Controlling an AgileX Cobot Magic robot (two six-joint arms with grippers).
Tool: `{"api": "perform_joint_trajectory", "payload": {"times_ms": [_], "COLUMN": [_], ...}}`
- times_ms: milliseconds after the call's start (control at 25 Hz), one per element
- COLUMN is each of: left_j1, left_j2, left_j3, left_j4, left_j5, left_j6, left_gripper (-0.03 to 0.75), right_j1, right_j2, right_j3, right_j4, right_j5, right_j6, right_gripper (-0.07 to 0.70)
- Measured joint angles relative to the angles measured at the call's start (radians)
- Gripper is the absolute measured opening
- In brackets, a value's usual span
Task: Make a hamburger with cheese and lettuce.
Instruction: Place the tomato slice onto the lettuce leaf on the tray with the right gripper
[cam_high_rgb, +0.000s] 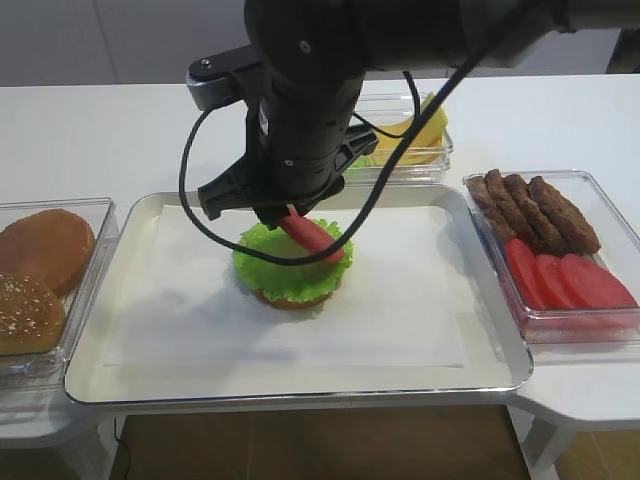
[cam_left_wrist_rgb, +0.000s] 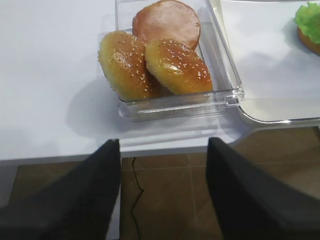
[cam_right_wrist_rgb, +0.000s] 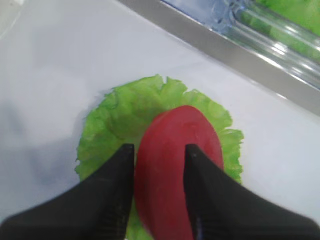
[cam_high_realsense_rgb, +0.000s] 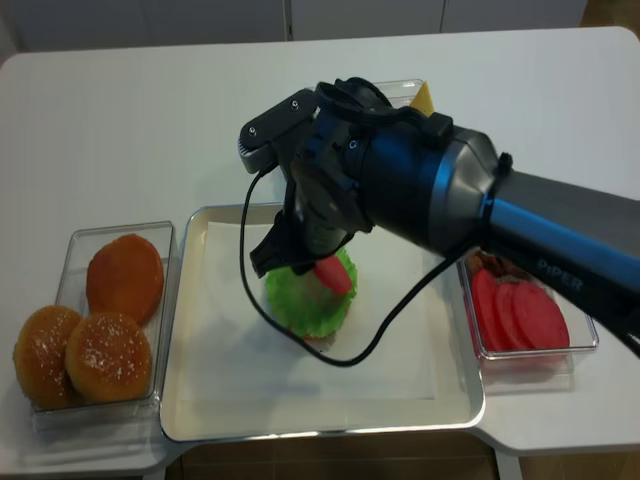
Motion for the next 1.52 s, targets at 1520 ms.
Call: {"api": "perform_joint_trajectory", "payload": {"times_ms": [1520], "left_j1": [0.0], "left_j2": [0.0], "left_j3": [0.0], "left_j4": [0.0], "left_j5": [0.0], "left_j6": [0.0], "left_gripper": [0.404], "right_j1": [-0.186], "right_j2": [-0.061], "right_j3": [-0.082], "right_j4": [0.197], "right_j5": [0.147], "right_j6": [-0.194], "right_gripper": [0.484]}}
